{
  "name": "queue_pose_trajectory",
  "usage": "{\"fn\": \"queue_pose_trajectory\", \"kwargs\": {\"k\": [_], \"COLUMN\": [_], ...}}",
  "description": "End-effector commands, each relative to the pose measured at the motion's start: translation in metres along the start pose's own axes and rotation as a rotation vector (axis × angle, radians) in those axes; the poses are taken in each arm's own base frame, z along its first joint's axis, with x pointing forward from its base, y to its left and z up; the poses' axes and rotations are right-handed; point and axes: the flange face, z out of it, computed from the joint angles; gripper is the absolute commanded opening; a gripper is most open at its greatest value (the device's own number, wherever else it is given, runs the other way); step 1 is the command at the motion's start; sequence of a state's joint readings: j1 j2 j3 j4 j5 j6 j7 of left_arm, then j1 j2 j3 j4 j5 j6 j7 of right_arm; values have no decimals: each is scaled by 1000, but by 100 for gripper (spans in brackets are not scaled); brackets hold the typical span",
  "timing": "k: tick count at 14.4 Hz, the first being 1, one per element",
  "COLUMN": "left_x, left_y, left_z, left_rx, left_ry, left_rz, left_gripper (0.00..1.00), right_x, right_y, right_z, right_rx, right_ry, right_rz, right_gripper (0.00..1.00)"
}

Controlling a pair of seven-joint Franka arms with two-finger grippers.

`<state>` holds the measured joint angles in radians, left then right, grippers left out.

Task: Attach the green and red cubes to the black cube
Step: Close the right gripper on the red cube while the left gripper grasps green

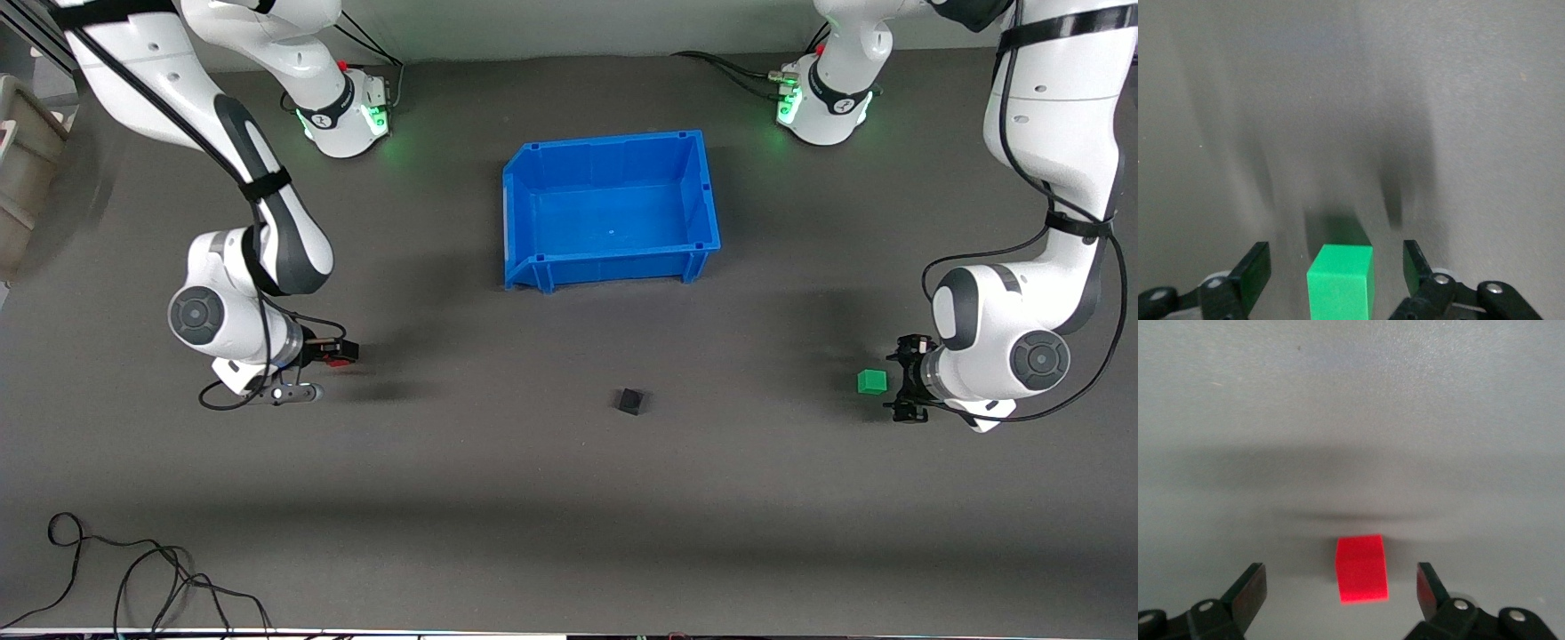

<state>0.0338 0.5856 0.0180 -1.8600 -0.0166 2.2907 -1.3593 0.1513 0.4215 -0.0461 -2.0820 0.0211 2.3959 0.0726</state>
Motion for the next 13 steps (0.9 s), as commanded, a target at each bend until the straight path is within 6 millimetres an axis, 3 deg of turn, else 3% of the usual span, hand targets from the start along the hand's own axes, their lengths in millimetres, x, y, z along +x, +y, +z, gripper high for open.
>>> {"fn": "queue_pose_trajectory", "kwargs": {"k": [1,3,5,8,9,10,13], "left_x": [-5,-4,-10,-11,-13,-15,-24], "left_y": [-5,-4,-3,-4,-4,-5,2], "left_z": [12,11,9,5,5,6,-8], "left_rx": [-12,-14,-11,-8,-5,2,-20], "left_ry": [-4,-7,-8,-9,-12,-16,-21], "left_rz": [-28,-16,-3,-16,-16,-13,0], "left_gripper": [77,66,63,33,26,3,0], "right_x": [-9,-14,-16,-20,-20,-20,-20], "right_y": [3,4,5,5,5,5,6], "right_z": [25,37,40,43,43,43,43], "right_rx": [5,5,4,4,4,4,4], "right_ry": [38,49,46,39,39,39,39], "right_rz": [2,2,4,4,3,3,6], "right_gripper": [100,100,100,99,91,82,56]}}
